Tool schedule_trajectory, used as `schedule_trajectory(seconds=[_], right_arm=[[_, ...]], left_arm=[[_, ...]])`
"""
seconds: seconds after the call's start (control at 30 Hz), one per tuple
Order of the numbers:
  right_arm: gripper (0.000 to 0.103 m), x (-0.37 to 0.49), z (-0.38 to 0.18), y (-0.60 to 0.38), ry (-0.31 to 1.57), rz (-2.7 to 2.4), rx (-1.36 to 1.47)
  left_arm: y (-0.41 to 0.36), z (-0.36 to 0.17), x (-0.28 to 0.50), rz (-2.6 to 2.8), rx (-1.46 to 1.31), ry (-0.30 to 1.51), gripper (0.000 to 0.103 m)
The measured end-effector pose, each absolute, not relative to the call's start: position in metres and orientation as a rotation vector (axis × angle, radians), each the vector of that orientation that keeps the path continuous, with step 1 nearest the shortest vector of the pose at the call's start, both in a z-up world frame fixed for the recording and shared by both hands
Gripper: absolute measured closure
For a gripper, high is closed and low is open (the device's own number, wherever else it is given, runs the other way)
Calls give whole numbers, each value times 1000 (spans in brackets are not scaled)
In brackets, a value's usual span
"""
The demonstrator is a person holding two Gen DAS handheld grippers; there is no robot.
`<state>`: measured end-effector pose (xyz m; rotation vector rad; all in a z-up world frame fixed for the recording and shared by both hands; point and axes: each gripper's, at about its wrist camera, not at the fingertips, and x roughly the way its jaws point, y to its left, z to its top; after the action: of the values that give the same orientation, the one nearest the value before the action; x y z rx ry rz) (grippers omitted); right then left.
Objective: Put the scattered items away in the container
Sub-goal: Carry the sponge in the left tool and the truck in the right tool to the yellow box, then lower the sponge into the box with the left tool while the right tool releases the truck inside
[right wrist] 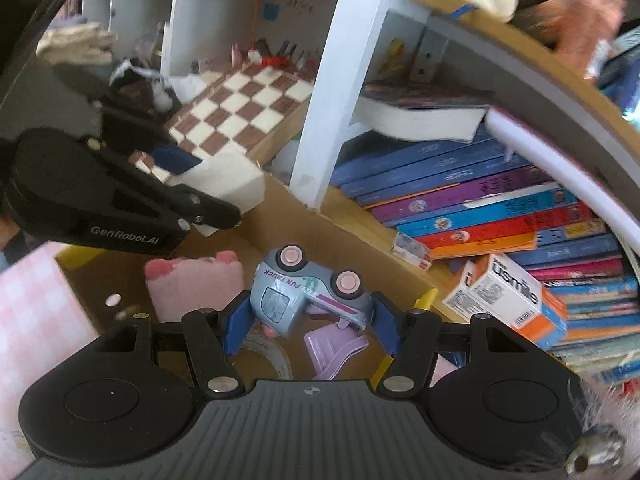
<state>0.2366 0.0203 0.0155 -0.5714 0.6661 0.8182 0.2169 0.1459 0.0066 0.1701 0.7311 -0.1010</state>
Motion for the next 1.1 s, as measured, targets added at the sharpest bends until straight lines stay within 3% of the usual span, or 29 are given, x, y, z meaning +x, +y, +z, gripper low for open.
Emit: schedule_trajectory(seconds=[0.43,1.1], right_arm=[[43,281,-31,50,802,810,-637],[43,297,-60,71,876,814,-718]], left_arm=[[145,-25,266,-152,221,880,72],[140,-52,295,-190,190,1001,70]])
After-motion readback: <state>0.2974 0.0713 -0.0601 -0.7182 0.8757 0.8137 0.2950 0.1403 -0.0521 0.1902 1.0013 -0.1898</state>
